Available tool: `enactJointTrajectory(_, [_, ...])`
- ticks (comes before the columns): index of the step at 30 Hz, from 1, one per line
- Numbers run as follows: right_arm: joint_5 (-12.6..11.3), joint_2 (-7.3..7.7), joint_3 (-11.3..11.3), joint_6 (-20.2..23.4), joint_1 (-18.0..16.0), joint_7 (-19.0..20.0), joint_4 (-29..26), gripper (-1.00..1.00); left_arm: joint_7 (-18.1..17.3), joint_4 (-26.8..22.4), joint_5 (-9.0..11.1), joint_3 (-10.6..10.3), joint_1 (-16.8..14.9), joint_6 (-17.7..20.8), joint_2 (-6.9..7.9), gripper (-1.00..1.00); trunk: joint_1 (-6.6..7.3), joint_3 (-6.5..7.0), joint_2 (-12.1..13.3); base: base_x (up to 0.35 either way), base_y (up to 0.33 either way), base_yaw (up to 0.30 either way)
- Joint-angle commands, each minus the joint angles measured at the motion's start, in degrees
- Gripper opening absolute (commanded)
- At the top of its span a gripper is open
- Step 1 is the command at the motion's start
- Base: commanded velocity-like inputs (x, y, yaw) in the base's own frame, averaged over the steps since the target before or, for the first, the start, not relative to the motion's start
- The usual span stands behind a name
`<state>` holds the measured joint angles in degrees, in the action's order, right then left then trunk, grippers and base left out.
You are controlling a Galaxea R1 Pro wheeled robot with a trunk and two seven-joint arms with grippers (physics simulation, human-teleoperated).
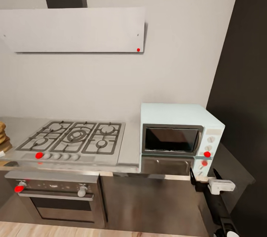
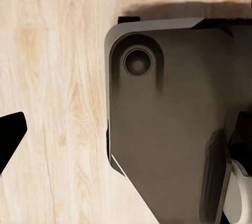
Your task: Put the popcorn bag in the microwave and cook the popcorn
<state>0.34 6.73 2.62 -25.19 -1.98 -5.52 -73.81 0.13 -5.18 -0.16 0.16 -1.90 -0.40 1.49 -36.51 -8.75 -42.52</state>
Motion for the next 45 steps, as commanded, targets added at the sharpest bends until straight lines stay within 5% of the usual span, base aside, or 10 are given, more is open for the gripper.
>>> enactJointTrajectory(1, [0.03, 0.03, -0.07, -0.12, -0.04, -0.31, -0.16, 1.0, 0.03, 0.0, -0.02, 0.01, -0.02, -0.04, 0.0, 1.0, -0.04, -0.09, -0.06, 0.31, 0.0, 0.0])
enactJointTrajectory(7, [-0.3, 0.17, 1.37, 0.34, -0.04, -0.4, -1.35, 1.0, 0.04, 0.0, -0.02, 0.01, -0.02, -0.04, 0.0, 1.0, -0.04, -0.09, -0.06, 0.135, 0.0, 0.0])
enactJointTrajectory(11, [-0.48, 2.26, 3.62, 2.34, -0.04, -0.21, -1.5, 1.0, 0.04, 0.0, -0.02, 0.01, -0.02, -0.04, 0.0, 1.0, -0.04, -0.09, -0.06, 0.083, -0.027, 0.0])
enactJointTrajectory(23, [-0.52, 2.88, 3.8, 2.71, -0.04, -0.19, -1.51, 1.0, 0.05, 0.0, -0.02, 0.01, -0.03, -0.04, -0.01, 1.0, -0.04, -0.09, -0.06, 0.119, -0.012, 0.0])
enactJointTrajectory(34, [-0.83, 2.94, 3.8, 8.2, -0.3, -0.11, -1.51, 1.0, 0.04, 0.0, -0.02, 0.01, -0.02, -0.04, 0.0, 1.0, -0.04, -0.09, -0.06, 0.074, 0.0, 0.0])
enactJointTrajectory(38, [-6.35, 2.94, 3.8, 8.22, -0.3, 0.68, -1.51, 1.0, 0.04, 0.0, -0.02, 0.01, -0.03, -0.04, 0.0, 1.0, -0.04, -0.09, -0.06, 0.022, 0.0, 0.0])
enactJointTrajectory(40, [-10.4, 2.94, 3.8, 8.26, -0.3, 4.31, -1.51, 1.0, 0.04, 0.0, -0.02, 0.01, -0.03, -0.04, 0.0, 1.0, -0.04, -0.09, -0.06, 0.004, 0.0, 0.0])
enactJointTrajectory(45, [-11.86, 2.94, 3.8, 8.31, -0.3, 6.28, -1.51, 1.0, 0.04, 0.0, -0.02, 0.01, -0.03, -0.04, 0.0, 1.0, -0.04, -0.09, -0.06, 0.082, 0.0, 0.0])
